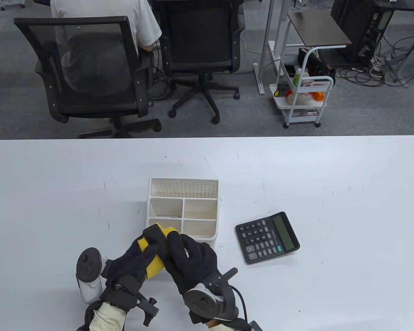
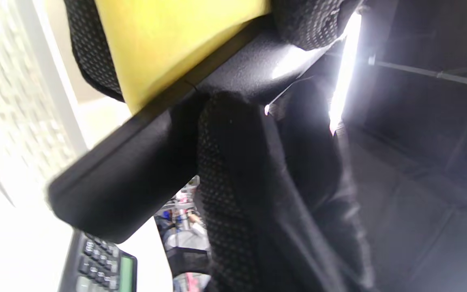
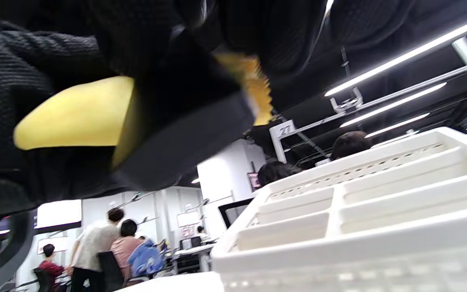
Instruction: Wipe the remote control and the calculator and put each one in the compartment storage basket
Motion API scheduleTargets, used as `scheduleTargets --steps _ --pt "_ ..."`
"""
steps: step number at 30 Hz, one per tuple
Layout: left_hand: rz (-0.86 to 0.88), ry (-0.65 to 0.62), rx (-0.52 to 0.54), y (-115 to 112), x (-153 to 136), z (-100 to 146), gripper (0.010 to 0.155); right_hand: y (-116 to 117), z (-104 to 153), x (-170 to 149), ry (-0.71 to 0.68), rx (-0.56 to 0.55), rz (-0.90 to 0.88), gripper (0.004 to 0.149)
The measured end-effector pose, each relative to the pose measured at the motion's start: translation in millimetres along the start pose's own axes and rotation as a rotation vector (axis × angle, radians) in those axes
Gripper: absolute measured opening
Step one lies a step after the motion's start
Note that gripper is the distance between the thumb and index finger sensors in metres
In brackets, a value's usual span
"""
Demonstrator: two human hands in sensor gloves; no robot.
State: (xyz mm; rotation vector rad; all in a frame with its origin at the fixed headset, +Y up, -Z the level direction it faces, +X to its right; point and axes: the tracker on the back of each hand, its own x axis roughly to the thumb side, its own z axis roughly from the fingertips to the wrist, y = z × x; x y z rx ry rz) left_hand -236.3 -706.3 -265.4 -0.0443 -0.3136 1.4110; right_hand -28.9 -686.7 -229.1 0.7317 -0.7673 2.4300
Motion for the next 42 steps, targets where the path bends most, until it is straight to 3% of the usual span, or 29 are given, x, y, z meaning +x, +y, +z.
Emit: scheduleTargets --steps 3,7,12,19,26,31,35,39,42 --pt "-0.122 0.014 -0.05 -3 2 -2 0.049 1 -1 5 -0.073 0.04 0.038 0.087" --pt "-0.242 0.032 -0.151 -12 3 -4 0.049 -6 -7 9 -0.151 0.056 0.142 0.09" --pt "-0.22 0.038 -0.206 -13 -1 -5 0.047 -14 -13 -3 -0.029 0.074 0.145 0.095" --pt "-0.154 0.091 -0.258 -6 -8 -7 0.046 -25 -16 -40 0.213 0.081 -0.137 0.078" --pt "-0.113 0.116 -0.315 -3 -15 -8 0.047 -35 -6 -72 0.358 -0.103 -0.321 0.066" --pt "-0.033 0.059 -0.308 -6 -14 -9 0.047 -28 -8 -77 0.336 -0.022 -0.391 0.065" --pt "-0.01 0.059 -0.265 -1 -13 -8 0.047 -33 -8 -76 0.351 -0.053 -0.358 0.064" --pt "-0.075 0.09 -0.312 -1 -15 -8 0.047 -37 -5 -78 0.356 -0.15 -0.377 0.062" --pt "-0.066 0.087 -0.339 -7 -15 -8 0.048 -33 -4 -75 0.314 -0.152 -0.4 0.063"
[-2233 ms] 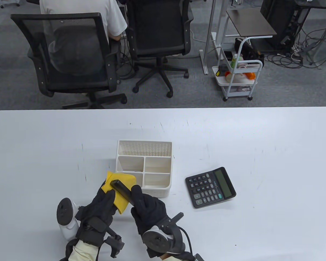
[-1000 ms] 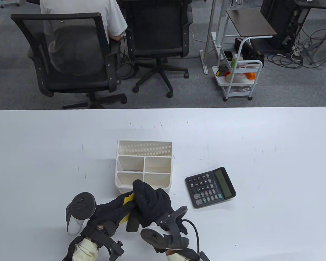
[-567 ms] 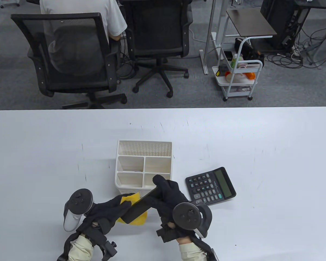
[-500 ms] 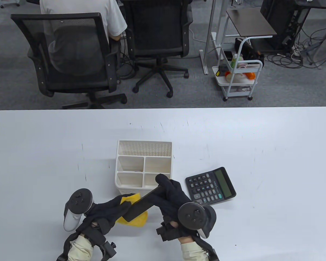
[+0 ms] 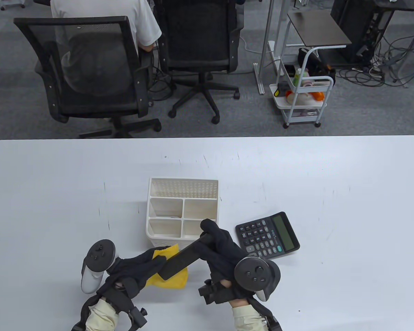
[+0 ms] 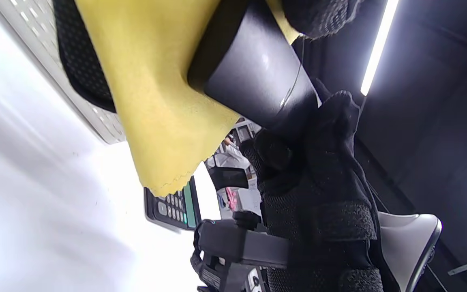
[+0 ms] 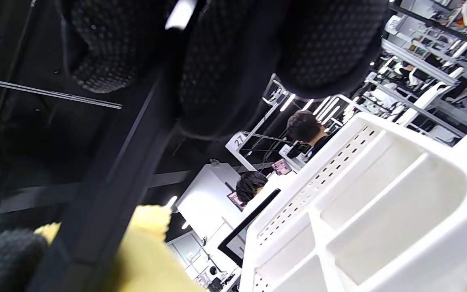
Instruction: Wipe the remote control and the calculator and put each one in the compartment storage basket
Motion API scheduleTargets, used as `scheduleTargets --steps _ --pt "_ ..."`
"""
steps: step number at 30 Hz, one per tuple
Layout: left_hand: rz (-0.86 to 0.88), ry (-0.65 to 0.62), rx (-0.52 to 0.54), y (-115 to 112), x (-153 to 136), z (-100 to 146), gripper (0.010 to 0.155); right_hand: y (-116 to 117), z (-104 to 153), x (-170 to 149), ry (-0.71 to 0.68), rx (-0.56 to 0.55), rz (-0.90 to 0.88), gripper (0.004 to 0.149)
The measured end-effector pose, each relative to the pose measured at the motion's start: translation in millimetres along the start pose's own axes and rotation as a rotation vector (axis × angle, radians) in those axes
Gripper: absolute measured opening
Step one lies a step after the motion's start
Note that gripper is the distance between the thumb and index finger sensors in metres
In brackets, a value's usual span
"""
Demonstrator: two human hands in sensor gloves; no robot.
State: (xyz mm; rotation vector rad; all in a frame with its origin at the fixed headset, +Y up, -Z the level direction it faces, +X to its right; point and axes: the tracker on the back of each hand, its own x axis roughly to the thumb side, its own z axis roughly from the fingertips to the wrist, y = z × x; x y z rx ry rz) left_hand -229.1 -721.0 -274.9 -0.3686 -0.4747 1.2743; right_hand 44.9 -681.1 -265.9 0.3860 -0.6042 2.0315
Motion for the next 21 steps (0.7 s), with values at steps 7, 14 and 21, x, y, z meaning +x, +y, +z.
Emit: scheduleTargets --steps 7,14,21 --pt "0.041 -0.044 0.072 6 4 4 0.048 4 -2 2 0.008 0.061 0.043 0.062" --pt "-0.007 -0.009 0.024 2 3 1 0.048 -3 0 -2 0.038 -0.024 0.009 0.062" --pt "-0.013 -0.044 0.058 0 7 3 0.048 12 2 4 -0.02 0.072 0.022 0.062"
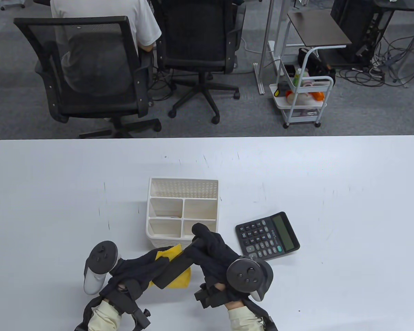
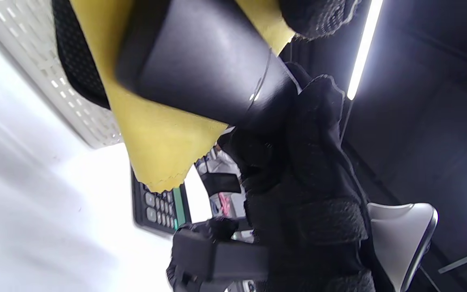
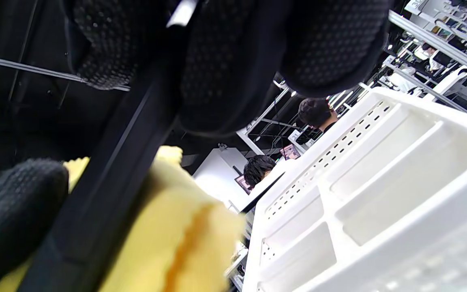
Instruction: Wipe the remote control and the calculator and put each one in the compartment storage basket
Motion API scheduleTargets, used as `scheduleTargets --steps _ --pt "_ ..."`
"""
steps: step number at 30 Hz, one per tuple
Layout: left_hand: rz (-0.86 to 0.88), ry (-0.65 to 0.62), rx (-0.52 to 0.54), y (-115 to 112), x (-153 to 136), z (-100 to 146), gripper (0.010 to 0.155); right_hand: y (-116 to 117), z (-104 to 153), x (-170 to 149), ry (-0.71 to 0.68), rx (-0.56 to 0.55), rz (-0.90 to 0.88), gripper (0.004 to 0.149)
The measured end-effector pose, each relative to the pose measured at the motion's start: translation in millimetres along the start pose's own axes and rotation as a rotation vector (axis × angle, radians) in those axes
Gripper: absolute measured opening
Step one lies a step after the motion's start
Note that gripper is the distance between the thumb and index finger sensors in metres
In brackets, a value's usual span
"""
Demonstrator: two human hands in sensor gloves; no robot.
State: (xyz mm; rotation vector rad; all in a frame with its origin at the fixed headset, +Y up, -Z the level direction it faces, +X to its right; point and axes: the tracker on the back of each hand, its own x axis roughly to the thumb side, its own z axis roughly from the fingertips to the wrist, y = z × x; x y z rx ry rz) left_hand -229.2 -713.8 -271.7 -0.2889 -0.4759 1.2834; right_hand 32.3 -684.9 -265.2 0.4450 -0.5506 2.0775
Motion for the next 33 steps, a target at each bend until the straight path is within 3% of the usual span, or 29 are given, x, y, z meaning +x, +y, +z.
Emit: scheduleTargets --steps 7,12,19,25,29,33 --pt "-0.091 -0.027 0.071 3 5 3 0.048 -10 1 -5 0.052 -0.085 0.034 0.061" --pt "-0.328 -0.078 0.107 -8 19 3 0.048 -10 3 0 0.047 -0.14 0.069 0.059" --pt "-0.562 -0.184 0.198 -24 36 6 0.049 4 4 3 0.101 -0.026 0.077 0.058" --pt "-0.678 -0.189 0.208 -24 32 5 0.048 -10 5 -7 0.187 -0.145 0.048 0.055" --pt "-0.775 -0.214 0.249 -30 34 5 0.049 -11 6 -10 0.243 -0.161 -0.031 0.052" --pt "-0.914 -0.331 0.283 -42 39 7 0.048 0 9 -10 0.307 -0.12 -0.218 0.047"
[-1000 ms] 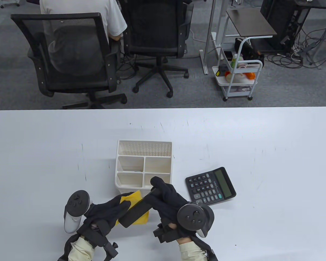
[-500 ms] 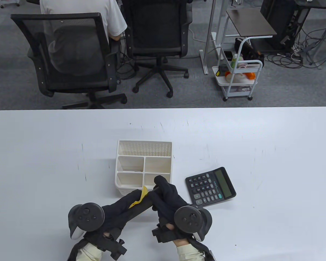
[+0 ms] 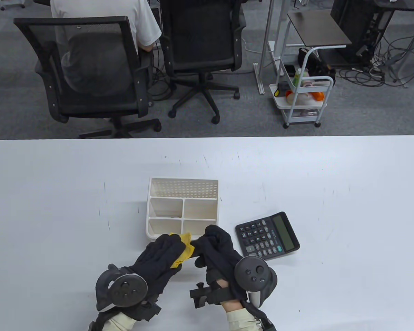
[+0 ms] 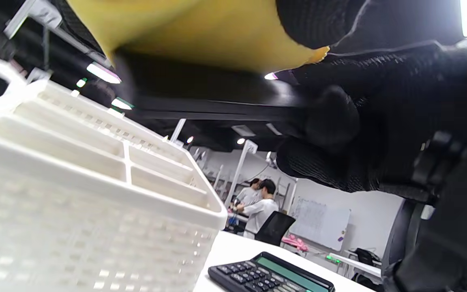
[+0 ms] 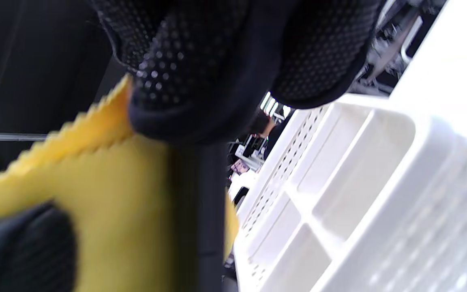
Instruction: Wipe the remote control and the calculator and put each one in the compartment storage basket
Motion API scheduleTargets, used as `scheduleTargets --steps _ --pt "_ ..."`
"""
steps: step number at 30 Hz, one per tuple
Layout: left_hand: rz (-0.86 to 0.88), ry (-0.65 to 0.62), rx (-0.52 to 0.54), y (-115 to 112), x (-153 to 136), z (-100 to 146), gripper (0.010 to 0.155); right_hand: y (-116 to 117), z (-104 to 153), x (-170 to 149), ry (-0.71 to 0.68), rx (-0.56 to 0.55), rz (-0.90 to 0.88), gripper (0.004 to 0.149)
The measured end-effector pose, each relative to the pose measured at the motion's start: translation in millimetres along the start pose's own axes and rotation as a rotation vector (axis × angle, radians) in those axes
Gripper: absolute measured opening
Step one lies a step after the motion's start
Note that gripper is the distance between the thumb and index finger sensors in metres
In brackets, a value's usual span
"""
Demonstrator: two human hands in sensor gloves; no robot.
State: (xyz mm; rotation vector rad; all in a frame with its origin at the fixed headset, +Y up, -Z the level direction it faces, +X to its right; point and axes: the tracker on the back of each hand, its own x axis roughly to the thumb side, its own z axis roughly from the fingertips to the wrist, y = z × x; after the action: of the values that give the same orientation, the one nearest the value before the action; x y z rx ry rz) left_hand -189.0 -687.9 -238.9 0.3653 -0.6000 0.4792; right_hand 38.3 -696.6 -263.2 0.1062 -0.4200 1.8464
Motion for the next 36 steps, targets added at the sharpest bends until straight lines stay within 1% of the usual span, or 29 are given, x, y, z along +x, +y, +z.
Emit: scheduleTargets --steps 2,5,7,11,14,17,19,22,25,27,32,34,36 --pt "-0.005 -0.026 -0.006 -3 6 0 0.048 6 2 -1 0.043 0.043 -0.091 0.046" --pt "-0.06 -0.058 0.011 -2 9 0 0.049 3 1 -2 0.047 0.023 -0.104 0.046" --pt "-0.114 -0.07 0.017 -2 7 0 0.049 0 1 -4 0.074 0.022 -0.14 0.046" --pt "-0.179 -0.044 0.026 -1 -5 2 0.049 -5 -1 -9 0.123 -0.014 -0.202 0.046" --pt "-0.198 -0.007 0.039 1 -16 3 0.05 -8 -1 -10 0.128 -0.026 -0.227 0.046" --pt "-0.209 -0.01 0.052 2 -16 4 0.05 -5 0 -9 0.126 -0.028 -0.228 0.046" --pt "-0.259 -0.042 0.059 1 -11 4 0.05 -2 2 -9 0.134 -0.023 -0.24 0.046" --pt "-0.314 -0.112 0.068 -2 1 4 0.05 2 4 -14 0.184 -0.001 -0.311 0.045" --pt "-0.362 -0.172 0.072 -5 11 4 0.05 2 5 -19 0.23 -0.003 -0.367 0.045" --pt "-0.387 -0.189 0.071 -5 13 4 0.05 0 4 -22 0.254 -0.003 -0.398 0.045" --pt "-0.401 -0.153 0.075 -1 4 5 0.05 -8 2 -23 0.269 -0.054 -0.439 0.045" --pt "-0.425 -0.133 0.079 1 0 6 0.05 -10 1 -24 0.276 -0.068 -0.458 0.046" --pt "-0.469 -0.142 0.085 2 -1 6 0.05 -11 1 -25 0.28 -0.07 -0.475 0.046"
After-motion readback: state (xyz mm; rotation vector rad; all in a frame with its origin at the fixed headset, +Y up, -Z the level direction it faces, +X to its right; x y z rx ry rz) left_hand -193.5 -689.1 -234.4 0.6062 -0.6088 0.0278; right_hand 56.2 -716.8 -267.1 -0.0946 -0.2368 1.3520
